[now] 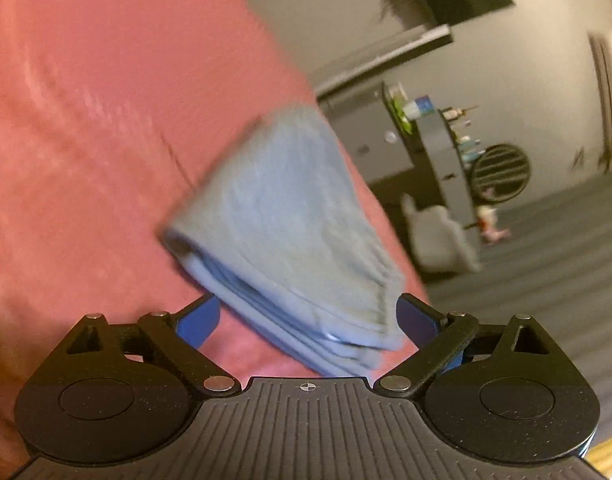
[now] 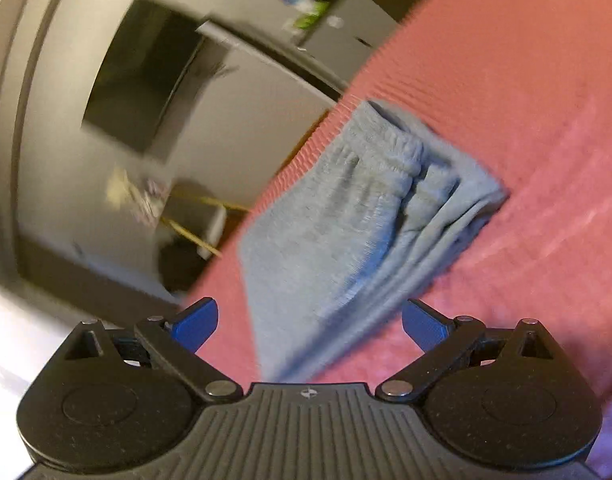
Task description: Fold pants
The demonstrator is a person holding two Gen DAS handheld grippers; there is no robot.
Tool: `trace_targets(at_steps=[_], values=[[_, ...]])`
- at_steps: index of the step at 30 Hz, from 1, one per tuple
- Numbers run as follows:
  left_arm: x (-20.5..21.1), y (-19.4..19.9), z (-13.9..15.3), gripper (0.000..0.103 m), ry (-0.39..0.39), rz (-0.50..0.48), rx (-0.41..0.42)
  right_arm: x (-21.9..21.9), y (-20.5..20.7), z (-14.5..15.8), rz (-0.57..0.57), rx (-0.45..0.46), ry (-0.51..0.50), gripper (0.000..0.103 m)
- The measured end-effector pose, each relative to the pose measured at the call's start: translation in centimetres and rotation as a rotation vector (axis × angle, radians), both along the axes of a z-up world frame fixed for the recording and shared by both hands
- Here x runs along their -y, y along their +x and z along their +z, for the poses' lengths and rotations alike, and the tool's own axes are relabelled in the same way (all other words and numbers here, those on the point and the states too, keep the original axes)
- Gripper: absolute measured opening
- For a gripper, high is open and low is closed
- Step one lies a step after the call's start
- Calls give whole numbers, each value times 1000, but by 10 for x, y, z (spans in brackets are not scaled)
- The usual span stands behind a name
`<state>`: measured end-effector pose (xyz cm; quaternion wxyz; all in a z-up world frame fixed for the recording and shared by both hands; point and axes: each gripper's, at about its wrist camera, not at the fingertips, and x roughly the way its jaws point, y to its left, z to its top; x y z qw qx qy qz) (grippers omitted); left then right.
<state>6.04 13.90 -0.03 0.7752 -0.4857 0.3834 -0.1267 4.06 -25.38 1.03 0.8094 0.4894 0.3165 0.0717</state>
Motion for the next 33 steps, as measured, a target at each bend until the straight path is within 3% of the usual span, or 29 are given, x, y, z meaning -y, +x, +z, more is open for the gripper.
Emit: trace_targets(at_steps=[2, 4, 6, 8, 10, 13, 15, 17, 20, 21, 22, 25, 29, 33], values=[[-2, 14, -28, 98, -65, -19, -45, 6, 19, -18, -28, -39, 100, 99], [-4, 23, -55, 97, -38, -8, -87, 8, 37, -39, -14, -95, 157, 99], [-9, 33, -71, 97, -34, 29, -102, 8, 58, -57, 35, -139, 155, 99], [-16, 42, -69, 97, -56, 49, -51, 10, 78, -68, 79, -155, 90, 94], [-23, 48, -63, 96, 54, 77, -17, 19, 89, -69, 74, -159, 25, 83], [-27, 45, -58, 92, 206, 165, 19, 55, 93, -72, -5, -148, 32, 64], [-26, 43, -55, 94, 224, 197, 18, 78, 86, -82, -36, -138, 80, 58], [-18, 43, -49, 95, 301, 189, 24, 81, 76, -87, -38, -128, 93, 58], [7, 40, -32, 96, 529, 131, 30, 66, 66, -64, -5, -124, -115, 65], [12, 36, -25, 97, 603, 115, 22, 57, 65, -54, 14, -121, -208, 87], [22, 37, -19, 99, 674, 95, 12, 44, 60, -46, 20, -134, -340, 99], [33, 22, -3, 100, 802, 42, 8, 3, 44, -34, 117, -121, -669, 99], [59, -6, 12, 100, 947, -33, 43, -33, 25, -20, 227, -47, -822, 99], [79, -38, 16, 100, 1031, -151, 112, -61, 5, -17, 311, 21, -876, 99]])
